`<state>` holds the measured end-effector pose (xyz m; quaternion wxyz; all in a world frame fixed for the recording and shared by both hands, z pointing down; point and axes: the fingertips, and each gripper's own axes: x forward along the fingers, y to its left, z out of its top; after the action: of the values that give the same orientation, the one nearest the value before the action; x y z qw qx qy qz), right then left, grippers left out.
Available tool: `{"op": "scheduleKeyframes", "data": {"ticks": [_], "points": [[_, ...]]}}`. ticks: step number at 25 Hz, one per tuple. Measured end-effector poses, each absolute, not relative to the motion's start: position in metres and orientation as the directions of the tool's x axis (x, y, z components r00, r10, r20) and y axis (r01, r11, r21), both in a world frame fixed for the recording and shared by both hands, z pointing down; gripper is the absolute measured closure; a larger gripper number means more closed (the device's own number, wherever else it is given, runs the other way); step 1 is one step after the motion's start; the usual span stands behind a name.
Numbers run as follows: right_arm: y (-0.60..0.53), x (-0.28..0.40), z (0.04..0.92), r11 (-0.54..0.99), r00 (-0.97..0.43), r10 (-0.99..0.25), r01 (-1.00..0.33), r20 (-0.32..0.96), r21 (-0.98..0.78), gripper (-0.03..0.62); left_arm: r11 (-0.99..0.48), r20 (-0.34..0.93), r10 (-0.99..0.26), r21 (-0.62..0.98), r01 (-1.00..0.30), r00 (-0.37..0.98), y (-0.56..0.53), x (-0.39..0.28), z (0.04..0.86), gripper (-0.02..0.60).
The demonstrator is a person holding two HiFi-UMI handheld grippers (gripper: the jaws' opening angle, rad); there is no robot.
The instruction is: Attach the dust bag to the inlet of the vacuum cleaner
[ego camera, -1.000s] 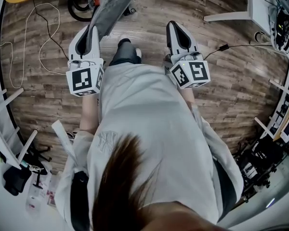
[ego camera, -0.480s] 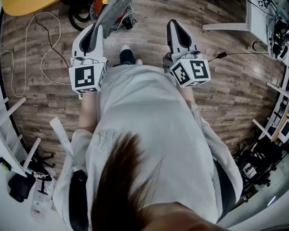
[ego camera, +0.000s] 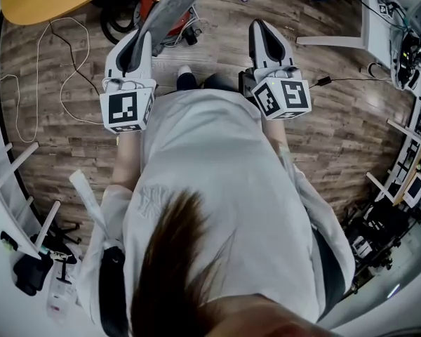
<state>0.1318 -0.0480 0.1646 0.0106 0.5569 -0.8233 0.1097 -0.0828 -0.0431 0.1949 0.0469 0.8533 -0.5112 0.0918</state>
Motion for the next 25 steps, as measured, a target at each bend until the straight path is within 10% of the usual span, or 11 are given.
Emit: {"op": "scheduleKeyframes", "data": {"ticks": [25], "points": [[-0.099, 0.137, 0.155, 0.457, -0.48, -0.872, -0.87, 0.1, -0.185, 0.591, -0.365, 0.204, -0.912, -0.018, -0.931, 0.354, -0.052, -0.075, 0.187, 0.541]]}}
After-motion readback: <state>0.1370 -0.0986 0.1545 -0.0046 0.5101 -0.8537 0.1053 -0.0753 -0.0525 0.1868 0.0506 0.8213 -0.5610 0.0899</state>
